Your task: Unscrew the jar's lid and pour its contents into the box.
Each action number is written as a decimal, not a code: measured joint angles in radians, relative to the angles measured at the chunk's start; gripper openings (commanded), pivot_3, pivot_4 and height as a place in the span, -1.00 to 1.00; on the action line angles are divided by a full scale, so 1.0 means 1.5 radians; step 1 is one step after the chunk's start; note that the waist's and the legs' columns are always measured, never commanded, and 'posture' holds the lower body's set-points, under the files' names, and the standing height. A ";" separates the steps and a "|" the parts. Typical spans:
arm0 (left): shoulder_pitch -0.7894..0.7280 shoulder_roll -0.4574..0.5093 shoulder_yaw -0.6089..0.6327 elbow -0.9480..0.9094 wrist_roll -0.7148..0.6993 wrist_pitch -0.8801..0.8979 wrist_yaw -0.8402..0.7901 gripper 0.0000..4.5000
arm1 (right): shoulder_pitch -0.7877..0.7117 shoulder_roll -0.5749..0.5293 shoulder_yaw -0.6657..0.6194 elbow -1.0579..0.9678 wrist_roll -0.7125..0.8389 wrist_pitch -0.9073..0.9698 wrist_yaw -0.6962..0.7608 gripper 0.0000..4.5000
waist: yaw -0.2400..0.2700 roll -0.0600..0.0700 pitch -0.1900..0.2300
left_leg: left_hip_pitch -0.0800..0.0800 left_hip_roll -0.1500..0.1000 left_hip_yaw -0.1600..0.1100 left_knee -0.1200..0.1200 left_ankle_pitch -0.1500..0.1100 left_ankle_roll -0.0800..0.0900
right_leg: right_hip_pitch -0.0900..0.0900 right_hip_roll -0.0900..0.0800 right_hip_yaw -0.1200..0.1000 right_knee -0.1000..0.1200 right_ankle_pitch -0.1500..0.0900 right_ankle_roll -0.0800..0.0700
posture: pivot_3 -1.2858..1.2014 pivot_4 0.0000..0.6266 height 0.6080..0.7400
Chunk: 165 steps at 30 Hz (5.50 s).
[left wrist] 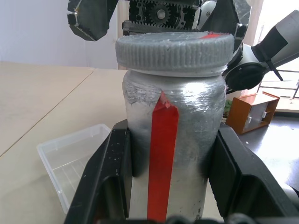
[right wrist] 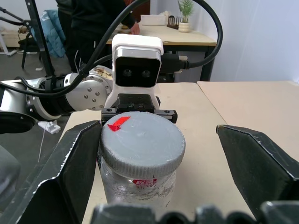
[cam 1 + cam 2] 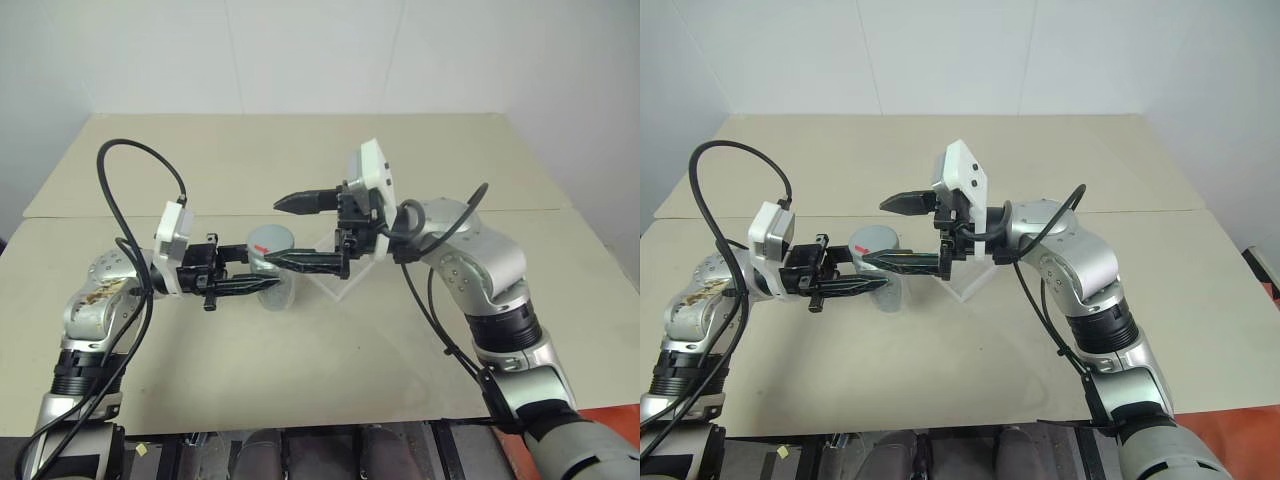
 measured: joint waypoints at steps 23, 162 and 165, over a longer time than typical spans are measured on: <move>-0.037 -0.015 -0.001 0.063 0.024 -0.033 -0.008 -0.17 | 0.013 -0.025 -0.012 -0.030 0.004 0.000 0.019 0.98 | 0.000 0.000 0.000 | 0.000 0.000 0.000 0.000 0.000 0.000 | 0.000 0.000 0.000 0.000 0.000 0.000 | 0.03 -0.52 1.00; -0.537 -0.060 -0.559 0.588 1.179 -0.745 1.185 -0.17 | 0.201 -0.340 -0.223 -0.147 0.116 0.229 -0.051 0.99 | 0.033 -0.002 0.001 | -0.007 -0.001 0.005 0.006 0.000 0.001 | -0.001 -0.002 -0.002 -0.005 0.002 0.003 | 0.03 -0.52 1.00; -0.524 -0.062 -0.465 0.617 1.034 -0.762 1.093 -0.17 | 0.200 -0.333 -0.222 -0.147 0.116 0.229 -0.058 0.99 | 0.032 -0.002 0.001 | -0.007 -0.001 0.005 0.007 -0.001 0.001 | 0.000 -0.002 -0.003 -0.005 0.002 0.003 | 0.03 -0.52 1.00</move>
